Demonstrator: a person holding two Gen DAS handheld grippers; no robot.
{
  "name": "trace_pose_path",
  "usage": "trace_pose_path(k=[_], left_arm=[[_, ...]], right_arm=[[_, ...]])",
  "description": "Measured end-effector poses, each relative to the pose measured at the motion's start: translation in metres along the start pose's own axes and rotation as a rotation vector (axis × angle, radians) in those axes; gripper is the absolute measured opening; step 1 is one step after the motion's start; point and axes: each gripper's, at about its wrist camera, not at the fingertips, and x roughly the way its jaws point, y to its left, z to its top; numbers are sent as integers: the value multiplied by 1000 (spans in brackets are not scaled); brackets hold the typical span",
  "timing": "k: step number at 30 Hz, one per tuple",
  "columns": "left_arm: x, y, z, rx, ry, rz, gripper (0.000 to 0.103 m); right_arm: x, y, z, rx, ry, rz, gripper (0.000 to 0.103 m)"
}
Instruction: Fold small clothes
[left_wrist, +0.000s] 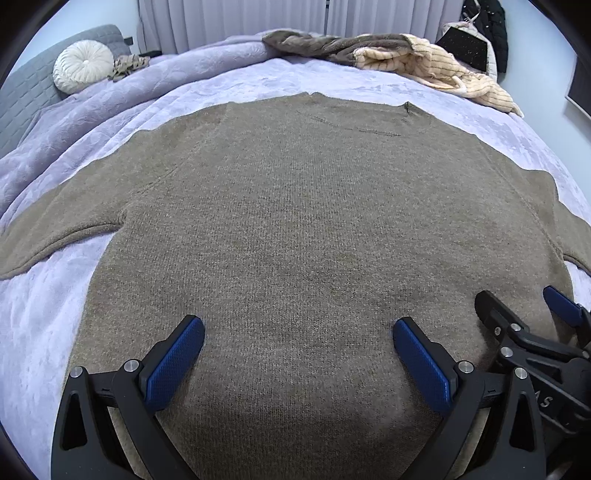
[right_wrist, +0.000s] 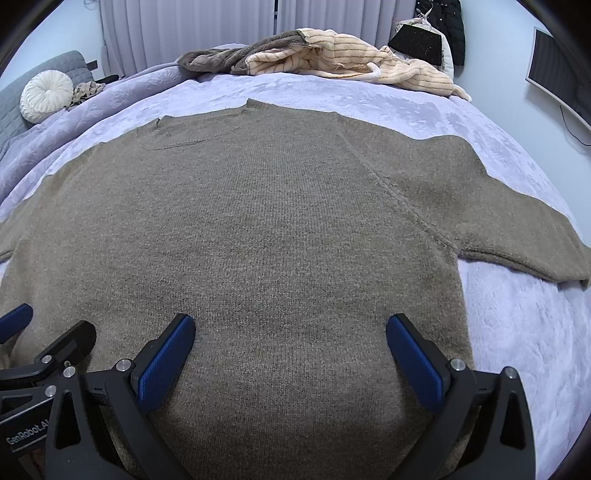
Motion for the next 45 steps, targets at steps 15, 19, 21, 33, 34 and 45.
trace_pose_path(k=[15, 19, 21, 33, 34, 45], left_arm=[[-65, 3, 26, -35, -43, 112, 103], [-77, -11, 30, -12, -82, 125, 103], [-82, -23, 32, 9, -100, 98, 103], [-78, -91, 39, 159, -43, 139, 103], [-76, -96, 40, 167, -27, 148, 103], [-75, -142, 46, 240, -45, 145, 103]], right_arm=[[-62, -11, 31, -60, -8, -15, 103], [-71, -23, 33, -36, -19, -18, 103], [-74, -32, 34, -22, -24, -22, 103], [-82, -94, 40, 48, -36, -85, 103], [-83, -98, 40, 50, -36, -89, 103], [-82, -149, 36, 100, -29, -131, 103]])
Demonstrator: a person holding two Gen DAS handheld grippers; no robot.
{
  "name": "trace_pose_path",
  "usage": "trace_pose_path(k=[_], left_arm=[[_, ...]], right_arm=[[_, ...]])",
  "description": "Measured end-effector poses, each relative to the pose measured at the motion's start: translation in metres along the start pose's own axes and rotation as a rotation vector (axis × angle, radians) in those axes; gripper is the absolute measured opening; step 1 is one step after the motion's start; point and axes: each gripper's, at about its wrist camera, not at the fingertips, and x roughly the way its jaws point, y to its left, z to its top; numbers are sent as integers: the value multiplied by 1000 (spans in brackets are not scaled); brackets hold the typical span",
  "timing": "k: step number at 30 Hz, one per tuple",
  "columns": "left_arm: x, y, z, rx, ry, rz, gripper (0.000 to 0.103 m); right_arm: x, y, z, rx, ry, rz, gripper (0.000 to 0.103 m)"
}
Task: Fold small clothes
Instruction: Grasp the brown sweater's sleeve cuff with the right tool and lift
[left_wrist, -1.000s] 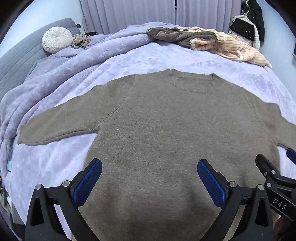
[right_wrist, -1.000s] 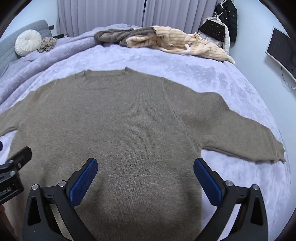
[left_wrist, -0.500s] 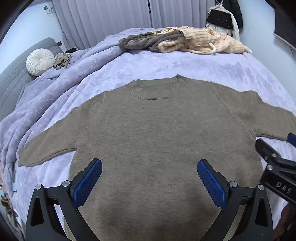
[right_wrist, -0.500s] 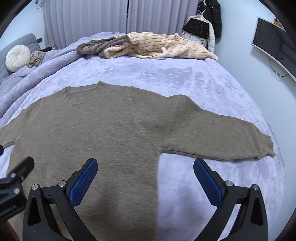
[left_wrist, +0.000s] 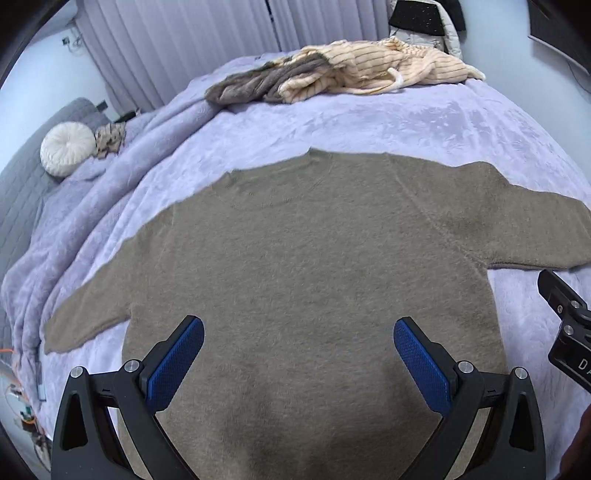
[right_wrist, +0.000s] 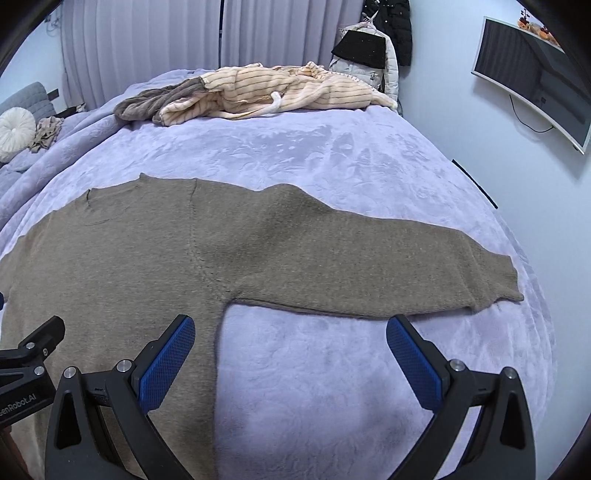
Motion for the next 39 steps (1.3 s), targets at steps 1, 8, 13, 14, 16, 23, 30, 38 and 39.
trace_pose_path(k=[1, 8, 13, 14, 16, 23, 30, 38, 39], left_arm=[[-1, -5, 2, 12, -12, 4, 103], [-5, -35, 19, 43, -75, -92, 103], [4, -74, 34, 109, -34, -114, 103], [7, -79, 37, 100, -16, -128, 103], [15, -88, 43, 87, 0, -141, 103], [38, -113, 64, 67, 32, -153, 103], [64, -123, 68, 32, 86, -158, 103], [78, -115, 71, -17, 101, -143, 103], [80, -113, 73, -24, 102, -140, 103]], right_arm=[[1, -5, 0, 9, 2, -3, 103], [16, -48, 4, 86, 16, -32, 103], [30, -88, 6, 147, 31, -74, 103], [33, -98, 7, 163, 34, -84, 103], [39, -121, 7, 206, 39, -100, 103], [65, -234, -3, 455, 62, -91, 103], [102, -285, -3, 570, -16, 114, 81], [75, -292, 5, 512, -114, 75, 6], [68, -294, 3, 511, -129, 63, 6]])
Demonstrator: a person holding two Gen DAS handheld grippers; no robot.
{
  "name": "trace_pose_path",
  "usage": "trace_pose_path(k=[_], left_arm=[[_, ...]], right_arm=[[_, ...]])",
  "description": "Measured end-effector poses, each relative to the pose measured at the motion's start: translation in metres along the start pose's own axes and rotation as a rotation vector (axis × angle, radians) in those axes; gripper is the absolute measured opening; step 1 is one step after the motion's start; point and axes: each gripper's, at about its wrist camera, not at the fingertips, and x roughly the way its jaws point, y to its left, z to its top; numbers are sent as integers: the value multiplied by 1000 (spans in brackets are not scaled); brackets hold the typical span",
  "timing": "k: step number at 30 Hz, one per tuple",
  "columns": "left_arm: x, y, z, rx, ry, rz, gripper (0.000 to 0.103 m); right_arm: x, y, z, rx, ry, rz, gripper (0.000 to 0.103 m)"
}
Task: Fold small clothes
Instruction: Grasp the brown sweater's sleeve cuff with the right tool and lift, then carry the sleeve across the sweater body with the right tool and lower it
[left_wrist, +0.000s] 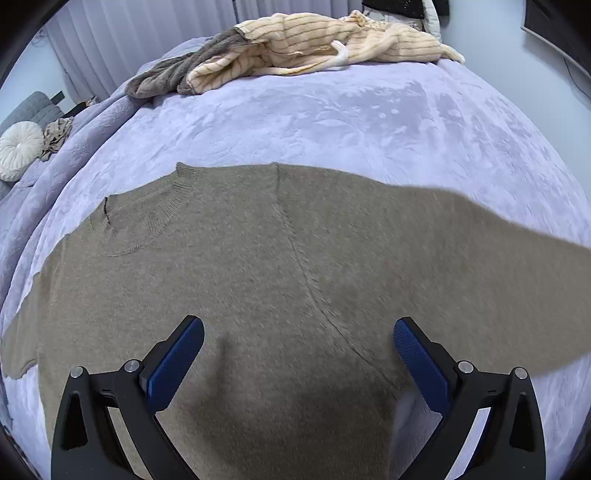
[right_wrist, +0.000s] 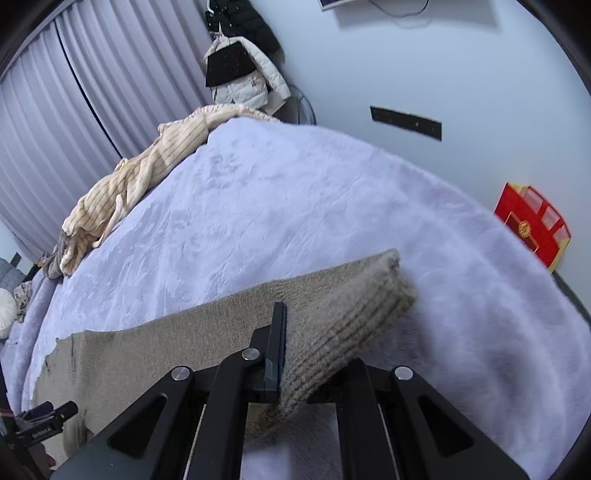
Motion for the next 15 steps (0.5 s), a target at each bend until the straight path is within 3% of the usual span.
trace_pose_path(k=[3, 7, 10, 12, 14, 15], left_arm=[[14, -1, 7, -21, 38, 0, 103], [36, -16, 7, 41, 89, 37, 103], [34, -16, 8, 43, 81, 35, 103], [28, -13, 8, 29, 60, 22, 103], [24, -15, 7, 38, 47, 18, 103], [24, -15, 7, 43, 47, 21, 103]], right_arm=[[0, -3, -2, -28, 16, -22, 6], [26, -7, -12, -43, 104, -48, 10], [20, -18, -15, 24, 86, 2, 29], [15, -18, -16, 28, 78, 16, 52], [12, -12, -19, 10, 69, 17, 61], [13, -8, -19, -6, 69, 0, 61]])
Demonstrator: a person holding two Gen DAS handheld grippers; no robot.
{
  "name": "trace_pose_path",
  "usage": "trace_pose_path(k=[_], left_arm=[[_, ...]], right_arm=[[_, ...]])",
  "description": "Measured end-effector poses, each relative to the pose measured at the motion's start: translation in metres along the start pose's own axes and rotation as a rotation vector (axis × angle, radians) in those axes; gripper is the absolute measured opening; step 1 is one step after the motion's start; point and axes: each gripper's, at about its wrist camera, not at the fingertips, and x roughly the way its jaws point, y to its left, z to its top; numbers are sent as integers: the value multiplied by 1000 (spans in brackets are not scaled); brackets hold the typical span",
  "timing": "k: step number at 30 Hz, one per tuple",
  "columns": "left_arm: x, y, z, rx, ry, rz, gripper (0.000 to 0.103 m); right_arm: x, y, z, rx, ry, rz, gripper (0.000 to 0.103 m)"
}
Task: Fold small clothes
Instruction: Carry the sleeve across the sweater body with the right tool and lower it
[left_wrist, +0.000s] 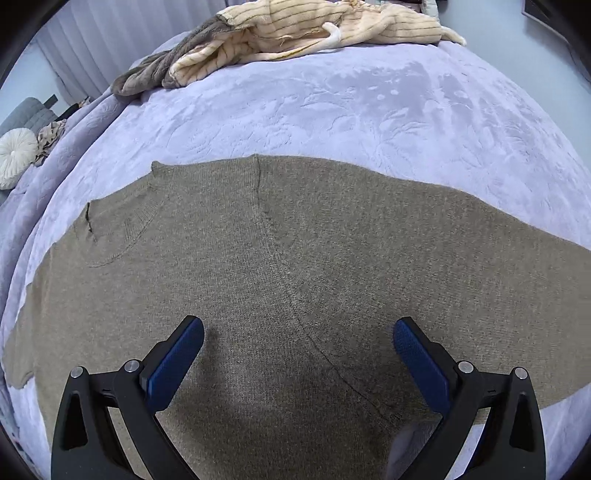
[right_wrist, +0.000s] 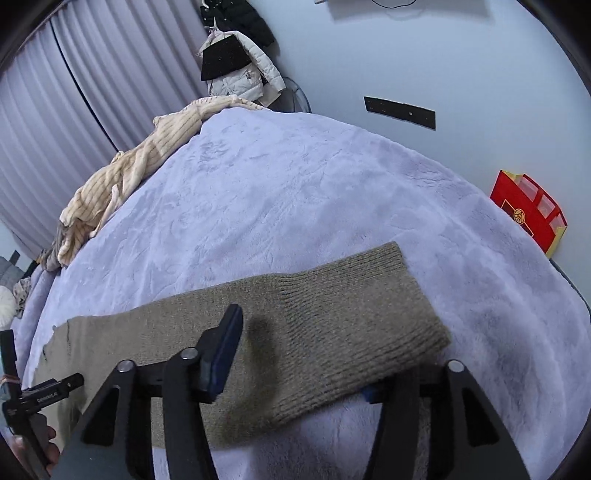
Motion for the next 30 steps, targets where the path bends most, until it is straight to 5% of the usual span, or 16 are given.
trace_pose_path(k=[1, 2, 3, 4, 17, 30], left_arm=[[1, -1, 0, 4, 1, 3, 103], [1, -2, -1, 4, 3, 4, 103], [1, -2, -1, 1, 4, 2, 103], [1, -2, -1, -4, 5, -3, 103], [-2, 15, 0, -16, 1, -69, 103], [-30, 127, -35, -131, -20, -79, 103]], right_arm=[[2, 4, 0, -18, 6, -17, 60], [5, 8, -1, -33, 16, -23, 48], [8, 10, -2, -42, 32, -14, 17], [10, 11, -2, -40, 44, -5, 8], [-66, 73, 20, -119, -111, 10, 7], [-126, 244, 4, -353, -222, 62, 6]])
